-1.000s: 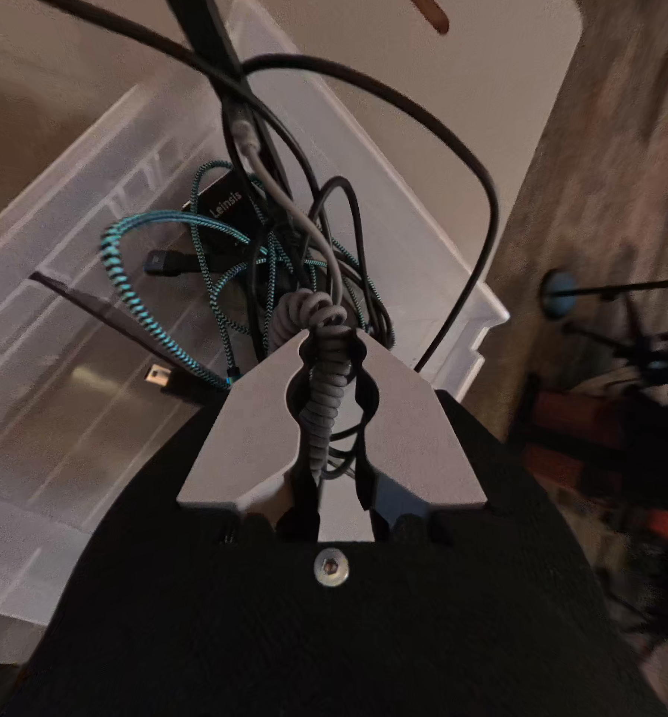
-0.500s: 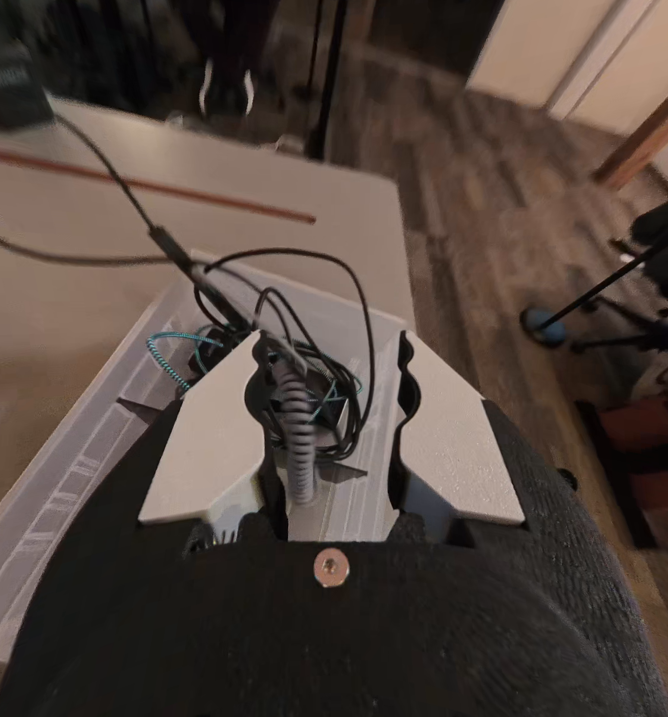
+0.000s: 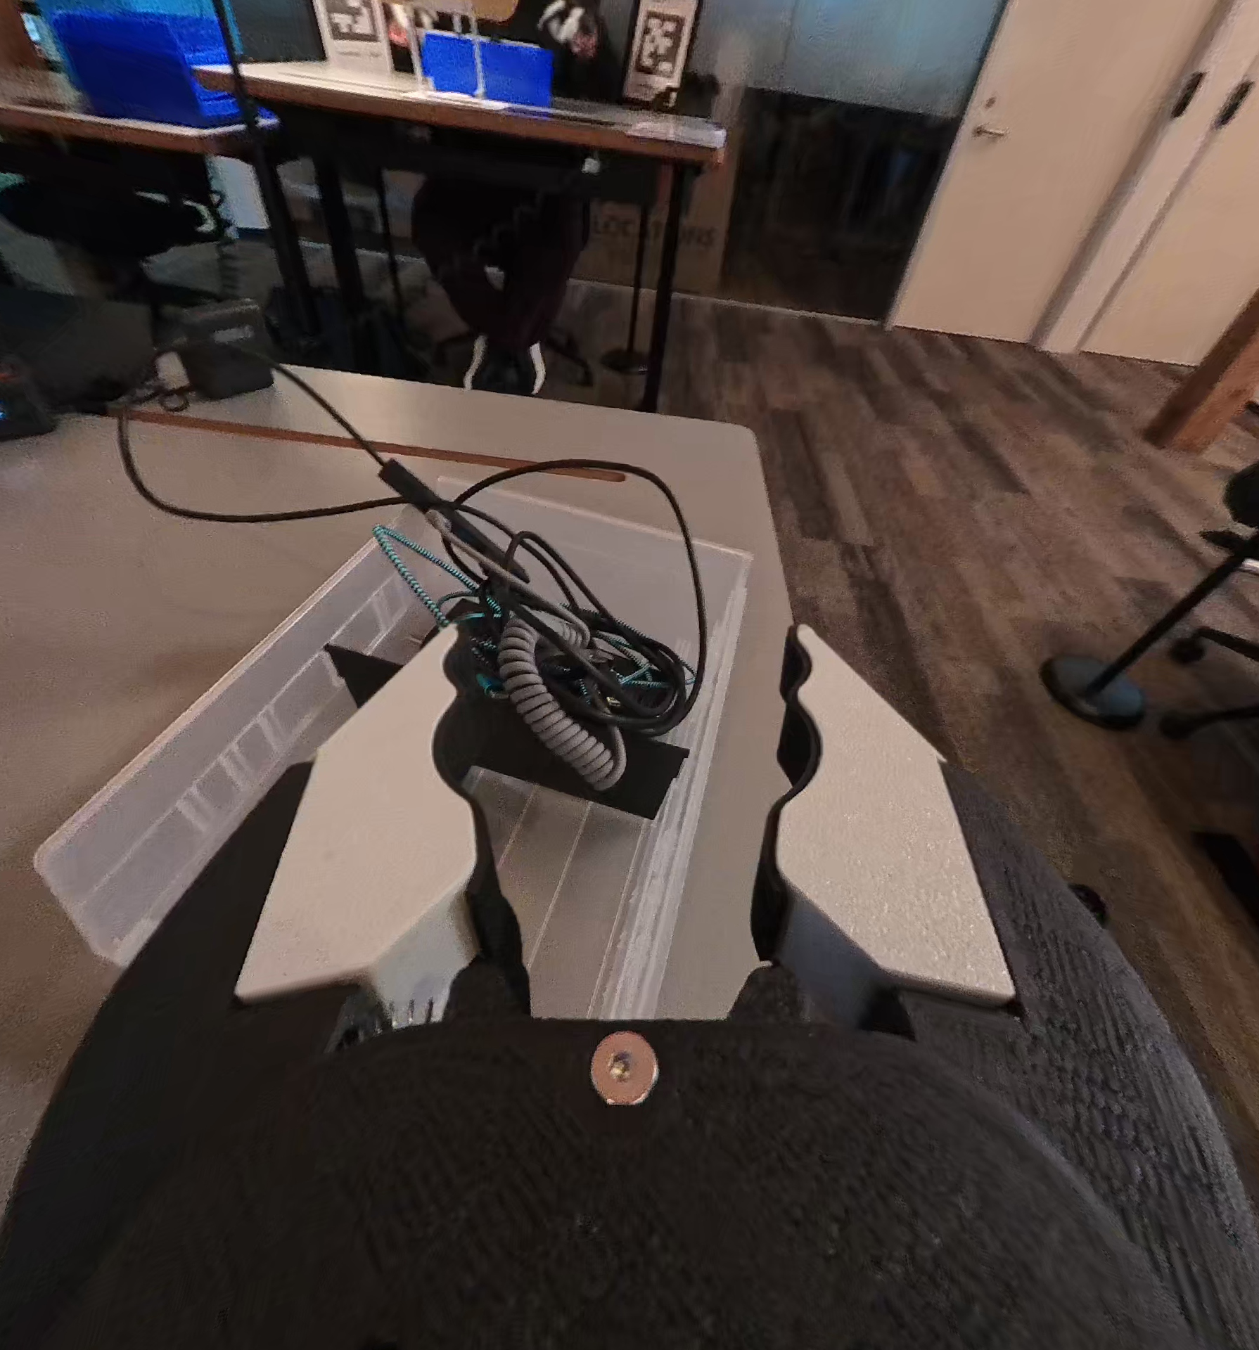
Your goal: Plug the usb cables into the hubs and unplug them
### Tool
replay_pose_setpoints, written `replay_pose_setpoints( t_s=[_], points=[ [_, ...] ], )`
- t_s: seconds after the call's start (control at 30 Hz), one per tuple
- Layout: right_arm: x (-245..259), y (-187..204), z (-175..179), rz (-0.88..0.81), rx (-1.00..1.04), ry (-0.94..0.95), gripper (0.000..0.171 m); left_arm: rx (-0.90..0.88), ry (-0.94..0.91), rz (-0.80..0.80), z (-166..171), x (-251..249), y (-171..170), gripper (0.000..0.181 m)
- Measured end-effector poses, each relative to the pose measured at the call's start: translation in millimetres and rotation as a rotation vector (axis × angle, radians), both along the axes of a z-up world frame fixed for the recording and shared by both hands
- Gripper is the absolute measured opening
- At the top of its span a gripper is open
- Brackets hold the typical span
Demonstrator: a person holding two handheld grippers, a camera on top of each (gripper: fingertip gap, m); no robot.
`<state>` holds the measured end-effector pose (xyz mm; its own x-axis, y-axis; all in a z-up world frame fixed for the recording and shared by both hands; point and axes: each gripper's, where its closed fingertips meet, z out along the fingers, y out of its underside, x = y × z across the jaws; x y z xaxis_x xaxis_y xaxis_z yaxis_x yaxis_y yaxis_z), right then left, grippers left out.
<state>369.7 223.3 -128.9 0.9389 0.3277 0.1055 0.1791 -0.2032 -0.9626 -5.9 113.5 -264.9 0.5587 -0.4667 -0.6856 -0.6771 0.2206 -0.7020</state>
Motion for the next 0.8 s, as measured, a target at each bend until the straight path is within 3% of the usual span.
replay_pose_setpoints(
  t_s=[0.13, 0.27, 0.4, 0.8],
  points=[
    [3, 5, 1, -0.013, 0.031, -0.044, 0.083, 0.043, 0.102, 0.112, -4, -8, 7, 0.045],
    [6, 8, -2, 0.004, 0.062, -0.076, 0.082, 0.067, 0.041, 0.189, 6, -20, 8, 0.05],
    [15, 4, 1, 0.011, 0.083, -0.028, 0.082, 0.025, -0.009, 0.215, 3, -24, 10, 0.051],
    [68, -22, 21, -0.082, 0.2, 0.162, 0.079, 0.02, 0.103, 0.21, -9, -18, 9, 0.048]
  ],
)
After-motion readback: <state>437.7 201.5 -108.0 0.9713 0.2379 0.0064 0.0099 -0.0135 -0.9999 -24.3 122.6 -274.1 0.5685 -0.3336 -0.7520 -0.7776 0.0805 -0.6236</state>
